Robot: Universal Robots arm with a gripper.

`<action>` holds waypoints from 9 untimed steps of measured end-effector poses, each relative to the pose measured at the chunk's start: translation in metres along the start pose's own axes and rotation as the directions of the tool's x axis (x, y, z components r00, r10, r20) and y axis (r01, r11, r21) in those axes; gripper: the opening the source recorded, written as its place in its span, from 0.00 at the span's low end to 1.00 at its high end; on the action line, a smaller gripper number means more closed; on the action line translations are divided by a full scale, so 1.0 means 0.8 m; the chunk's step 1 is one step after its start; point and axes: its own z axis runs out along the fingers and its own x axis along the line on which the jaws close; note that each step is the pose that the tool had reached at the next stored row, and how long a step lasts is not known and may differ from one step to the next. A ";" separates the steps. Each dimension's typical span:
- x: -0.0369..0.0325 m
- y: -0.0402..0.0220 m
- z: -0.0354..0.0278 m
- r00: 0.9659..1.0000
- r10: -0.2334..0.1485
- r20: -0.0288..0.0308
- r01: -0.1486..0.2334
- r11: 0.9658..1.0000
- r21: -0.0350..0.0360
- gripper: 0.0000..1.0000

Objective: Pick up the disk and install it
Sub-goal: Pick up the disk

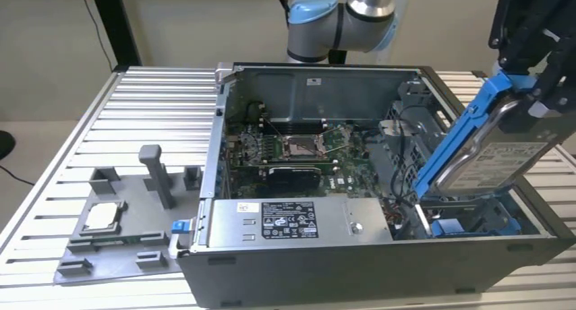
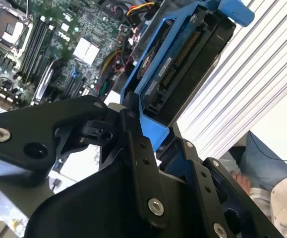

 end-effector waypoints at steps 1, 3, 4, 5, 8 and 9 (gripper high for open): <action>0.0009 -0.0011 0.0007 1.000 0.000 0.000 0.000 1.000 0.000 0.00; 0.0013 -0.0015 0.0021 1.000 0.000 -0.005 0.000 1.000 0.000 0.00; 0.0014 -0.0016 0.0030 1.000 0.000 -0.010 0.000 1.000 0.000 0.00; 0.0015 -0.0018 0.0039 1.000 0.000 -0.015 0.000 1.000 0.001 0.00; 0.0016 -0.0020 0.0049 1.000 -0.001 -0.023 0.001 1.000 0.007 0.00; 0.0016 -0.0020 0.0048 1.000 -0.001 -0.023 0.001 1.000 0.007 0.00</action>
